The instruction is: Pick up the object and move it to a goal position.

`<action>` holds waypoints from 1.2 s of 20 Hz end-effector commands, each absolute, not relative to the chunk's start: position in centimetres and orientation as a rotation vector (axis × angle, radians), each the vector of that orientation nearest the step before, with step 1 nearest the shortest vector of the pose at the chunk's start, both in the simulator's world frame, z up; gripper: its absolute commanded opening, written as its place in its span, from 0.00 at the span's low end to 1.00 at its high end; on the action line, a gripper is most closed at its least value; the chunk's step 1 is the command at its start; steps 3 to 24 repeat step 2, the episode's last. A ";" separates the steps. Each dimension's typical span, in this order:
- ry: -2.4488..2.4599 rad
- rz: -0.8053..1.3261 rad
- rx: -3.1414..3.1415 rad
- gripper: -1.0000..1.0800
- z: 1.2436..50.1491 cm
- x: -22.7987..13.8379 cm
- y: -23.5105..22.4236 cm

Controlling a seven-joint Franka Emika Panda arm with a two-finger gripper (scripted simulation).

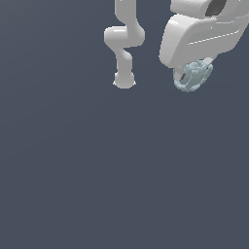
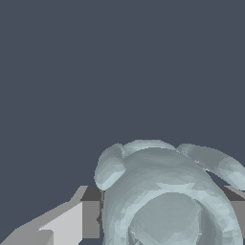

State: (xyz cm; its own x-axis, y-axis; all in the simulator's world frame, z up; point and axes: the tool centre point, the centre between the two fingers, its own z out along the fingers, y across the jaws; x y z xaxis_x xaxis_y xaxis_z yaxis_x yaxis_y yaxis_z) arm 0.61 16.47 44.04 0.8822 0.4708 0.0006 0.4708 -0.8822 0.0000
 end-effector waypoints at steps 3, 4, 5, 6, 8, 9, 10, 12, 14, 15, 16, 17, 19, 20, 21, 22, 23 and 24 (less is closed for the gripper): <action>-0.762 0.000 -3.048 0.00 44.2 0.7 16.5; -0.762 0.000 -3.048 0.00 44.2 0.7 16.5; -0.762 0.000 -3.048 0.00 44.2 0.7 16.5; -0.762 0.000 -3.048 0.00 44.2 0.7 16.5; -0.762 0.000 -3.048 0.00 44.2 0.7 16.5; -0.762 0.000 -3.048 0.00 44.2 0.7 16.5; -0.762 0.000 -3.048 0.00 44.2 0.7 16.5; -0.762 0.000 -3.048 0.00 44.2 0.7 16.5; -0.762 0.000 -3.048 0.00 44.2 0.7 16.5; -0.762 0.000 -3.048 0.00 44.2 0.7 16.5; -0.762 0.000 -3.048 0.00 44.2 0.7 16.5; -0.762 0.000 -3.048 0.00 44.2 0.7 16.5; -0.762 0.000 -3.048 0.00 44.2 0.7 16.5; -0.762 0.000 -3.048 0.00 44.2 0.7 16.5; -0.762 0.000 -3.048 0.00 44.2 0.7 16.5; -0.762 0.000 -3.048 0.00 44.2 0.7 16.5; -0.762 0.000 -3.048 0.00 44.2 0.7 16.5; -0.762 0.000 -3.048 0.00 44.2 0.7 16.5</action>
